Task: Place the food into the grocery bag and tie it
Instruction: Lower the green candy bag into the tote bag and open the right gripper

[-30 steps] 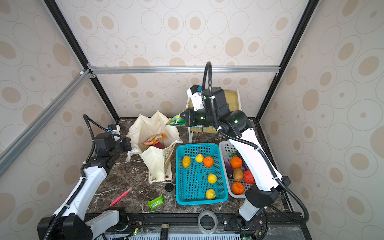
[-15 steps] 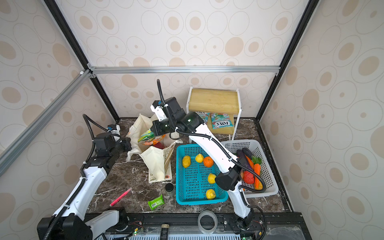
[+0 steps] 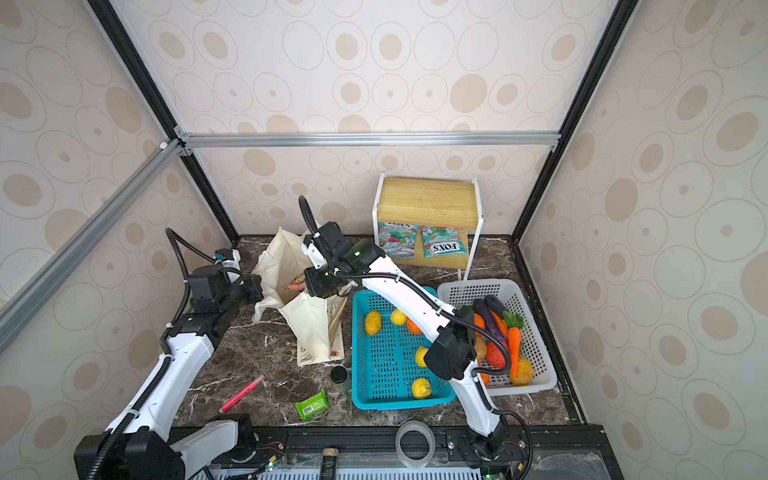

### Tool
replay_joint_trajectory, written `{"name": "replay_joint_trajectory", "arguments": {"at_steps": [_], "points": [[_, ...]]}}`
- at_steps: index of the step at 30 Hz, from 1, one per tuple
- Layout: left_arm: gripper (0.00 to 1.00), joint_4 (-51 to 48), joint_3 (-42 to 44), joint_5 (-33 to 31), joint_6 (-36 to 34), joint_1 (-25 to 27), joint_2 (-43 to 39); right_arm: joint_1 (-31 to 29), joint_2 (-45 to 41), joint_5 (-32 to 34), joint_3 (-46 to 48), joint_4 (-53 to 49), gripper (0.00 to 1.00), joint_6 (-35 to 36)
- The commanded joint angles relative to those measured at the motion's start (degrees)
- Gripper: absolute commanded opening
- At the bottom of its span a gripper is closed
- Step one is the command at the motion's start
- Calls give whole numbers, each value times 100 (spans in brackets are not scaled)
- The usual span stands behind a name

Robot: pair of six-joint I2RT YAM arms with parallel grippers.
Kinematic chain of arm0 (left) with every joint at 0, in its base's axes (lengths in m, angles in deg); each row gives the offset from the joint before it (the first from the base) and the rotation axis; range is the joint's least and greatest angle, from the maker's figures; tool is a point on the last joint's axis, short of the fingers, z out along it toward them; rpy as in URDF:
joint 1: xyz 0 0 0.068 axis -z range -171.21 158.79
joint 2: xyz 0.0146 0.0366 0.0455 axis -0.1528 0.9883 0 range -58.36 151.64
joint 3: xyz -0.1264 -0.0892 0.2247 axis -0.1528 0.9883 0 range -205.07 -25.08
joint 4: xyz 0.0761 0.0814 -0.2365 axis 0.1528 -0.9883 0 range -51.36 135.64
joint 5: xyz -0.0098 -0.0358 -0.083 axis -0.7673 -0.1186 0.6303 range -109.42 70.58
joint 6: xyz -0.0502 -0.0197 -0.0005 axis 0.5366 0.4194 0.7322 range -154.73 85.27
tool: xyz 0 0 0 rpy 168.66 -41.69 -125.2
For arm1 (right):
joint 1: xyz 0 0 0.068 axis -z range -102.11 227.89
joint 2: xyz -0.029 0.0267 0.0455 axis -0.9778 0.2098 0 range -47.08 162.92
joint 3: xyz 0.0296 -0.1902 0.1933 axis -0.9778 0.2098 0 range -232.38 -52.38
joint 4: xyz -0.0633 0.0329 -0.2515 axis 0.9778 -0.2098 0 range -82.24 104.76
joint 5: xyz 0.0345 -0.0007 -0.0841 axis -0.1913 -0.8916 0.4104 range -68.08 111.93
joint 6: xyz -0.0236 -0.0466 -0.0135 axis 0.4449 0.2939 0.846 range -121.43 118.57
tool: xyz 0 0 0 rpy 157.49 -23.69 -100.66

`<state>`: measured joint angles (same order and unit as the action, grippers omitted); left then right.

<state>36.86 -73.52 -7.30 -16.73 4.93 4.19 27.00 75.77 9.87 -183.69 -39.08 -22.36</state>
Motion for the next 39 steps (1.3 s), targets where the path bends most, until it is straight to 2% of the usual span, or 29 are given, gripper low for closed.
{"name": "replay_joint_trajectory", "arguments": {"at_steps": [1,4,6,9,11,13,16,23,28,34,35,37,39], "points": [[0,163,-50,71,-15,-27,-142,-109,-9,939,235,-354,0,291],[0,174,-42,68,-1,-27,-146,-141,76,1515,189,-669,6,381],[0,174,-43,68,-4,-25,-148,-142,111,1707,21,-872,16,396],[0,170,-43,62,-2,-26,-137,-149,24,1703,5,-860,38,420],[0,174,-47,67,-6,-25,-138,-161,-101,1697,8,-813,56,419],[0,175,-44,61,-5,-27,-144,-166,-242,1755,4,-762,67,381],[0,171,-42,61,-6,-27,-150,-163,-550,1992,38,-655,71,275],[0,182,-42,105,1,-19,-171,-52,-1473,2598,881,-104,80,42],[0,192,-50,170,3,-21,-164,403,-1706,2137,1492,129,80,-251],[0,202,-37,158,7,-27,-181,798,-1878,1409,2573,981,69,-570],[0,199,-34,150,7,-27,-181,810,-1846,1358,2660,1056,66,-604],[0,196,-38,149,10,-24,-173,832,-1753,1296,2681,1053,52,-625],[0,185,-34,144,11,-27,-164,835,-1676,1149,2623,998,25,-635]]}}
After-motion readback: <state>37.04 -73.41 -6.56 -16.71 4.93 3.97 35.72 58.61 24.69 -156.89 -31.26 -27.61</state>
